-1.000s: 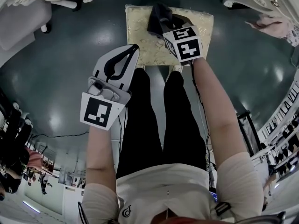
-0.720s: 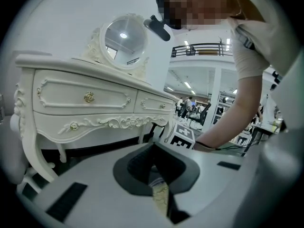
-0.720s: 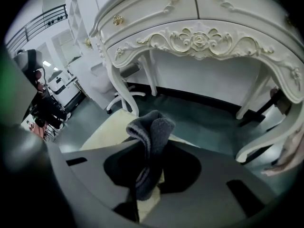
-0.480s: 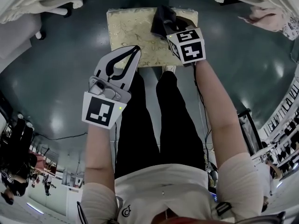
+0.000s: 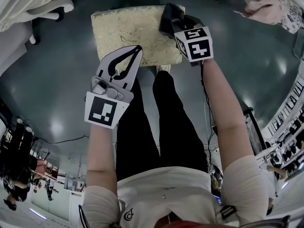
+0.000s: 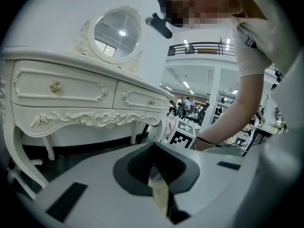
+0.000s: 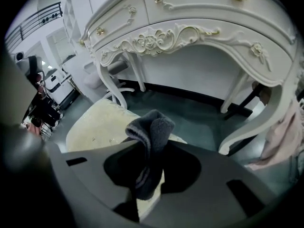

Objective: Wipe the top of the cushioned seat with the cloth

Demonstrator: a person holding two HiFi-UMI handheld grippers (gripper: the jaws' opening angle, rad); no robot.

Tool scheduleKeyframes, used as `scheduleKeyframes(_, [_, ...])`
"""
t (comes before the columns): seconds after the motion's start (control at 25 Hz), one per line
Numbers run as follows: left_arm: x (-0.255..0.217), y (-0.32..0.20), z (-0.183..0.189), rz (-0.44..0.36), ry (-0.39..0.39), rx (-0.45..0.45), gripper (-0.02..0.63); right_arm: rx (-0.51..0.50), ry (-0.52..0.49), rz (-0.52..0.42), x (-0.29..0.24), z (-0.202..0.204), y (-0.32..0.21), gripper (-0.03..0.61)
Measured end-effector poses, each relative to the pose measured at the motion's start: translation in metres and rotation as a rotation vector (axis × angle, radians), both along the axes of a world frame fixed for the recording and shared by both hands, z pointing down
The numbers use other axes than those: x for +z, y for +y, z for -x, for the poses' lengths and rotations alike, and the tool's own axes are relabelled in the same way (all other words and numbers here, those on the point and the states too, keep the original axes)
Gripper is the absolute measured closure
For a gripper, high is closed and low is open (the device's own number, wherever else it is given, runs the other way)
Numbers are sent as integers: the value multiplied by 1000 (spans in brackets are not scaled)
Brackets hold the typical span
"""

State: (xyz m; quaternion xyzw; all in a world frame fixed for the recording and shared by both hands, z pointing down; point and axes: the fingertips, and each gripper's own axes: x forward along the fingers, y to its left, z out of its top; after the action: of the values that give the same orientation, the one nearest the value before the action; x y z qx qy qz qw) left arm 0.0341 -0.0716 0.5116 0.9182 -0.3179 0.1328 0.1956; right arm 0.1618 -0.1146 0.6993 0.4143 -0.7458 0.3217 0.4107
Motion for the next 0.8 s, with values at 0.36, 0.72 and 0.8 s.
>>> scheduleKeyframes(0.36, [-3, 12, -12, -2, 14, -7, 601, 64, 46, 16, -12, -34, 11, 500])
scheduleKeyframes(0.72, [-31, 14, 51, -27, 29, -54, 601, 22, -29, -16, -59, 45, 18, 502])
scheduleKeyframes(0.8, [-32, 18, 72, -28, 19, -55, 601, 1, -50, -16, -62, 76, 25, 502])
